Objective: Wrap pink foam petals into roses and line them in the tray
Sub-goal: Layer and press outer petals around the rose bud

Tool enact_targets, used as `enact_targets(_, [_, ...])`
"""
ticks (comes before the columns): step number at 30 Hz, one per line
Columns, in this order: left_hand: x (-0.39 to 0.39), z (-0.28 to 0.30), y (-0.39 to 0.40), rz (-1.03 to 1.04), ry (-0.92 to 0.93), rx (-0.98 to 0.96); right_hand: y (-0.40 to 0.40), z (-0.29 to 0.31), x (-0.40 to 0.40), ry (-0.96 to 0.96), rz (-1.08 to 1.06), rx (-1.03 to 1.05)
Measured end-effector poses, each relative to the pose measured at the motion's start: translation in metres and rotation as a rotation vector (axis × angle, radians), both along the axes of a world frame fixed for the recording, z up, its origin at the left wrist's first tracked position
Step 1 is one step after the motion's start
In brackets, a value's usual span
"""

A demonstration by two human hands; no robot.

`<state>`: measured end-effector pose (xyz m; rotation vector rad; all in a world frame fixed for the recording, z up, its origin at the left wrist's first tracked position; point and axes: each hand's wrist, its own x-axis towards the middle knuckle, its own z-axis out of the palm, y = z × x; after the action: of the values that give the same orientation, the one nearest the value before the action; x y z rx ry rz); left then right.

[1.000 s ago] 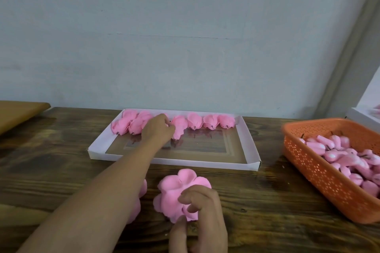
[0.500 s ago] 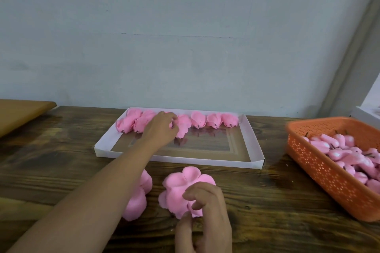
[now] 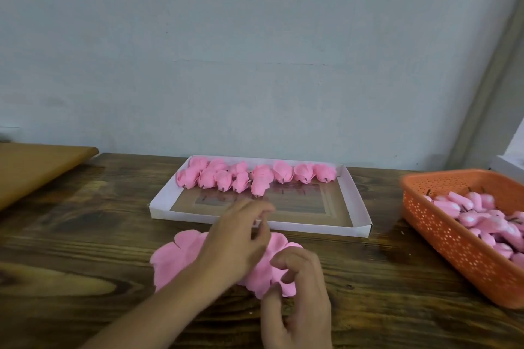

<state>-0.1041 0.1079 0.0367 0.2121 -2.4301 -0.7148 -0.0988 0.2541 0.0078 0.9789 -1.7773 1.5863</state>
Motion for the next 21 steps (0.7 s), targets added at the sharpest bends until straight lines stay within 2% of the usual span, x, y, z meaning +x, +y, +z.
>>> enact_targets(5, [0.028,-0.015,0.013,-0.018,0.06,-0.066,-0.004,0.006,0.002,-0.033,0.018,-0.062])
enact_targets(10, [0.036,-0.017,0.015,0.049,0.16,-0.095,-0.002,0.01,0.003,0.046,0.036,-0.08])
enact_targets(13, [0.035,-0.018,0.013,0.059,0.126,-0.123,0.002,0.008,0.002,0.031,-0.031,-0.027])
enact_targets(16, [0.035,-0.019,0.011,0.029,0.074,-0.168,0.013,0.015,-0.001,-0.069,-0.023,0.072])
enact_targets(21, [0.037,-0.023,0.008,0.024,0.018,-0.166,0.063,0.072,-0.05,-0.206,-0.119,0.229])
